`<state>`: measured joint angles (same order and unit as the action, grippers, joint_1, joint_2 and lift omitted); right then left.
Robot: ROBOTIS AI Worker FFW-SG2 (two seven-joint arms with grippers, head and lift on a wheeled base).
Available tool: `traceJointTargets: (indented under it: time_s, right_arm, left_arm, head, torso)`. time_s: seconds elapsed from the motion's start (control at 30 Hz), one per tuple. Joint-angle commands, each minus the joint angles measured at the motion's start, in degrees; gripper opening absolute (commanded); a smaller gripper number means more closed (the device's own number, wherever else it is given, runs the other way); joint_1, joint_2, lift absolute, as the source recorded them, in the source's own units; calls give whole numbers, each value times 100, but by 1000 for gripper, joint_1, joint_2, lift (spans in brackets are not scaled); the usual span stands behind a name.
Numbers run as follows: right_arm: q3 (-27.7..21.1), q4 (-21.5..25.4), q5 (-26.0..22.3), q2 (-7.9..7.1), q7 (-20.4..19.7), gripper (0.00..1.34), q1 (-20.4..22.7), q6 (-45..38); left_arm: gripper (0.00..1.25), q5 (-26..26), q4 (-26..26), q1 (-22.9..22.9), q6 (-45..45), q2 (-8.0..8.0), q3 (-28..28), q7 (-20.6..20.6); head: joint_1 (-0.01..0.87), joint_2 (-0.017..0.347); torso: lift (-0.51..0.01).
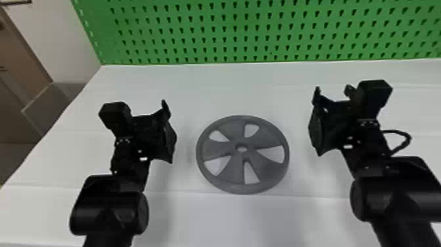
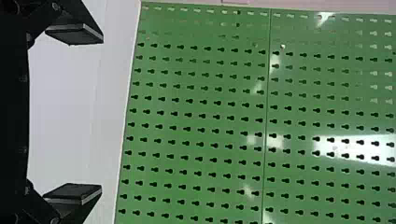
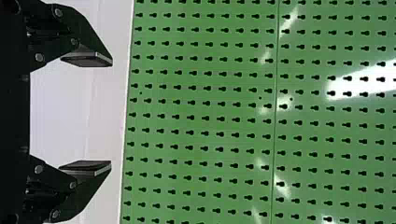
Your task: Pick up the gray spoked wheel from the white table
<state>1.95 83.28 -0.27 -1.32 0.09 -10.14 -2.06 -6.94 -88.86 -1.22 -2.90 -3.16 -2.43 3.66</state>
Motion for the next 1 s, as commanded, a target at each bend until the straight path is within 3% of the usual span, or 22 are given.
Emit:
traceJointTargets:
  time_s: [0.0, 0.27, 0.33, 0.53, 0.83, 0.97]
  right_arm:
    - [7, 91, 45, 0, 0, 856, -67, -313]
    - [77, 206, 353, 88, -211, 856, -190, -559]
    - [227, 320, 493, 61, -562, 856, -190, -682]
    - [411, 399, 775, -9, -694, 856, -243, -506]
    - [464, 417, 511, -70, -694, 856, -287, -207]
    - [350, 417, -8, -53, -694, 856, -296, -330]
  left_arm:
    - [1095, 0, 0, 8, 0, -1, -3, 4]
    - [1095, -44, -8, 8, 0, -1, -3, -5]
    - [1095, -44, -8, 8, 0, -1, -3, -5]
    - [1095, -79, -17, 8, 0, -1, -21, -5]
    - [1095, -70, -17, 8, -18, -1, -30, 4]
    - [1095, -70, -17, 8, -35, -1, -39, 4]
  head:
    - [779, 149]
    - [779, 149]
    - [779, 149]
    - [779, 149]
    - [779, 149]
    - [779, 149]
  torso:
    - [-83]
    - [-83]
    - [-83]
    - [-83]
    - [-83]
    - [-83]
